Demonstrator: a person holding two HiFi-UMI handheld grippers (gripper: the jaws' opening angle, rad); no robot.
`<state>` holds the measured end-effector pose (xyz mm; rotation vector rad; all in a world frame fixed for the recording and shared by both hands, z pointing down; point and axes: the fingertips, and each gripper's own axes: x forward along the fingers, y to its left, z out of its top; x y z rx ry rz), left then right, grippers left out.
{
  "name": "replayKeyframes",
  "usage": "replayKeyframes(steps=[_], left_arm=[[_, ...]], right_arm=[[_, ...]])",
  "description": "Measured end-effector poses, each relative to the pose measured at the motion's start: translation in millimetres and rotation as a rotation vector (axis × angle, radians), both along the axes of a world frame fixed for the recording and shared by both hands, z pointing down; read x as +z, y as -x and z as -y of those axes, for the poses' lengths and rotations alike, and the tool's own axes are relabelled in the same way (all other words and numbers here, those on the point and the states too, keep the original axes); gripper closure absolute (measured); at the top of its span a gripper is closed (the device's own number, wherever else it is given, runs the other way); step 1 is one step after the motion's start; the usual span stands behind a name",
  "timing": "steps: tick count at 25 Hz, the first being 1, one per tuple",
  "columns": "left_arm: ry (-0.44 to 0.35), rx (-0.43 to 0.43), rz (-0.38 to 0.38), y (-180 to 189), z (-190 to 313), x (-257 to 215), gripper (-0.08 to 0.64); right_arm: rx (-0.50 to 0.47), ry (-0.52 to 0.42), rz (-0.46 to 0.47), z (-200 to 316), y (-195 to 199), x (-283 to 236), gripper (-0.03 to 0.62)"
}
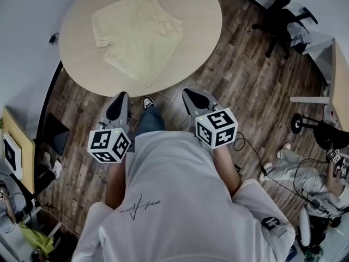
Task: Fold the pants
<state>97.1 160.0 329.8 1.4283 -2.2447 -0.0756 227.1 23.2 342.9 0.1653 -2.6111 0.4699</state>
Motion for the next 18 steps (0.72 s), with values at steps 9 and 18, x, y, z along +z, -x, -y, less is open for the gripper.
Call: replayKeyframes(steps=[9, 18], left_arm=[[0.001, -0.054, -0.006, 92.2, -3.2, -1.7, 0.511], [-0.018, -0.057, 0.009, 172.1, 5.1, -2.6, 0.511]], right_arm=[[-0.028, 0.011, -0.012, 13.9, 93.9, -2.2, 0.592], [-0.031, -0.007, -0.045, 20.5, 153.8, -0.3, 0.593]])
